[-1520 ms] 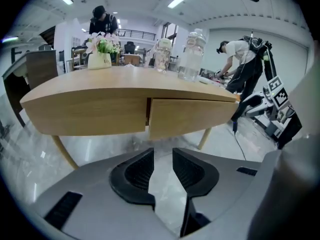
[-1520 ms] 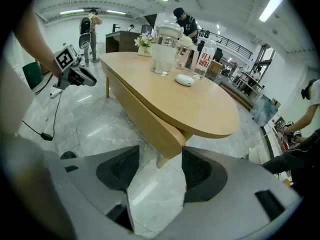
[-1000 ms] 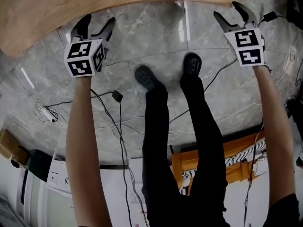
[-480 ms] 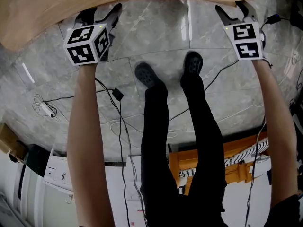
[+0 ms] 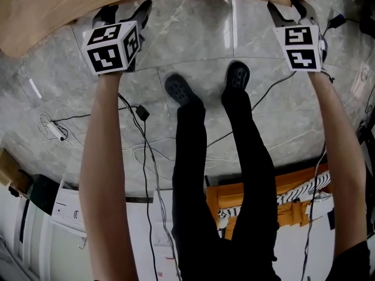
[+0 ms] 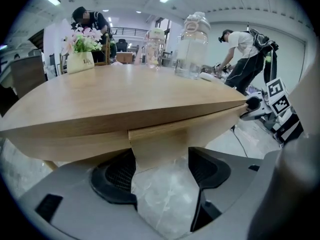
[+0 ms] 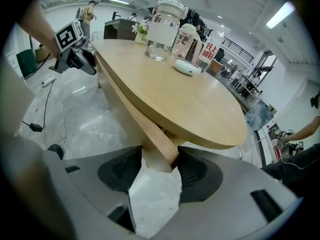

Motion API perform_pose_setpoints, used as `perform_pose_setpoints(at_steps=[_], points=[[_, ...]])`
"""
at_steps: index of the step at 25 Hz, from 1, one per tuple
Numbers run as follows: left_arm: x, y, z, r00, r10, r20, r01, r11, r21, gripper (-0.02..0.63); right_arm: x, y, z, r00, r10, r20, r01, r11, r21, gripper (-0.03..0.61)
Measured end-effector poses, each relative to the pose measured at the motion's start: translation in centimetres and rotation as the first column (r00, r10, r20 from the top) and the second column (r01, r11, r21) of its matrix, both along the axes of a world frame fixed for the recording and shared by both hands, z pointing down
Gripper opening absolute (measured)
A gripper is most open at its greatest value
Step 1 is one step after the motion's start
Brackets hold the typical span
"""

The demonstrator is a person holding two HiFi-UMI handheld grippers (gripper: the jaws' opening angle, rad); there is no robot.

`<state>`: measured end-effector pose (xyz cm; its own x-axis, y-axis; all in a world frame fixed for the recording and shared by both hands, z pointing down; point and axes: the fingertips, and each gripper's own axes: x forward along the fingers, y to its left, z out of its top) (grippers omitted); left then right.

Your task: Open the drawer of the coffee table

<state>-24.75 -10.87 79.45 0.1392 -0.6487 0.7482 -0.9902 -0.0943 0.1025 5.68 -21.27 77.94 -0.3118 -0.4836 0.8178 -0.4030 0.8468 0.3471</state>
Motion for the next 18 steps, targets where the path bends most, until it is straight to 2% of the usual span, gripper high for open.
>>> perform_pose_setpoints(at_steps=[13, 18], points=[[1.6, 6.7, 0.8, 1.000, 0.026, -0.007, -0.027, 0.997, -0.077, 0.324, 1.8, 6.2, 0.8, 1.000, 0.020, -0.021, -0.022, 0.995, -0.092, 0.219], [2.6, 9.5, 1.1, 1.000, 0.000, -0.031, -0.003, 0.995, -0.098, 0.324, 2.6, 8.6, 1.1, 0.999, 0.023, -0.026, -0.026, 0.993, -0.115, 0.218]])
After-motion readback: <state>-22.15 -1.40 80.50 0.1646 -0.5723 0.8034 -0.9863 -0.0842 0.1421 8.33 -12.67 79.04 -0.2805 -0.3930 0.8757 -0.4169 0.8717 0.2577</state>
